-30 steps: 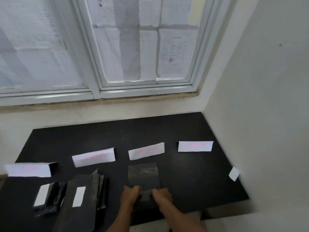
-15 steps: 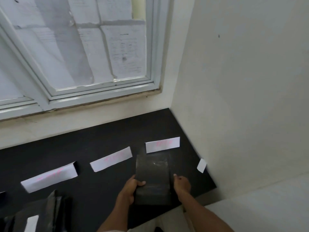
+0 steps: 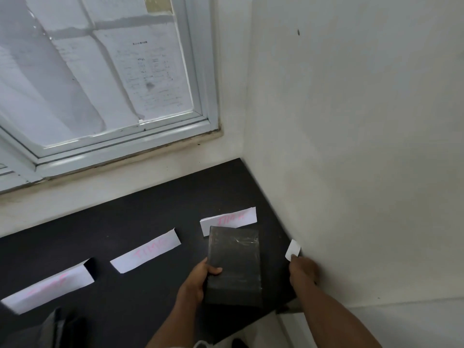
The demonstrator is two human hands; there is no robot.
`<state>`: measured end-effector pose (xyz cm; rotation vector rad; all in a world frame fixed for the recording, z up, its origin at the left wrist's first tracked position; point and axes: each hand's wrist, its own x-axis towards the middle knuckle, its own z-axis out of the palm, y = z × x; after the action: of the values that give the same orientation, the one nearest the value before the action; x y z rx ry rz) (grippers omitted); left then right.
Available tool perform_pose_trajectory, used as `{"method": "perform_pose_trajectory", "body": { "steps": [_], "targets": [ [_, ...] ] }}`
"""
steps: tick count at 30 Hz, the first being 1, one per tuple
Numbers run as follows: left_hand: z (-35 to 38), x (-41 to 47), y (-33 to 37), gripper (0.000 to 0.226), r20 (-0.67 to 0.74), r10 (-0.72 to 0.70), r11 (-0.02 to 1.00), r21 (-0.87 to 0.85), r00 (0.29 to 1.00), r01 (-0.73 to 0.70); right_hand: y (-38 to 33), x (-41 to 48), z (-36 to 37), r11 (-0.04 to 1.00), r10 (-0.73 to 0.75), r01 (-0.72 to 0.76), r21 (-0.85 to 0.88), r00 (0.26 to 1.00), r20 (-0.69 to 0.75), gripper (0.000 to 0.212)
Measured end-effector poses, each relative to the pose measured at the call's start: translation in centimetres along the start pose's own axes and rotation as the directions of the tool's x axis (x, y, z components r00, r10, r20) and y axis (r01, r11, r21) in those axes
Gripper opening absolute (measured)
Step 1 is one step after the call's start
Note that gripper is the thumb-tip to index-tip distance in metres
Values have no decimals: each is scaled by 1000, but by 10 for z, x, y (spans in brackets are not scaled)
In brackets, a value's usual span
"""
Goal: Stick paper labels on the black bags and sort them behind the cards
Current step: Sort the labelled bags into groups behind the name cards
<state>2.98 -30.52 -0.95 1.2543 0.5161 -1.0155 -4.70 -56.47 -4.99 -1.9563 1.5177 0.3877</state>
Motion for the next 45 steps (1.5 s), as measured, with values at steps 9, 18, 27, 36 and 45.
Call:
{"method": "perform_pose_trajectory", "body": {
  "steps": [9, 18, 27, 36, 45],
  "targets": [
    [-2, 0, 2, 52, -19, -1, 999, -43, 1000, 1, -6, 11, 3, 962, 206, -210, 175, 978, 44, 61],
    [-22, -16, 2, 48, -88, 14, 995, -97, 996, -22, -33, -18, 20, 885, -150, 211, 416, 973, -173, 20],
    [-78, -63, 12, 51, -183, 116, 974, -173, 976, -148, -112, -146, 53, 730, -664, 516, 447, 690, 289, 10],
    [-181, -156, 12, 43, -196, 264, 950, -118, 944, -290, -128, -287, 123, 494, -853, 867, 65, 468, 233, 20],
    [-294, -230, 12, 34, -182, 309, 951, 72, 933, -301, -133, -407, 192, 513, -852, 851, 109, 520, -51, 30]
  ]
}}
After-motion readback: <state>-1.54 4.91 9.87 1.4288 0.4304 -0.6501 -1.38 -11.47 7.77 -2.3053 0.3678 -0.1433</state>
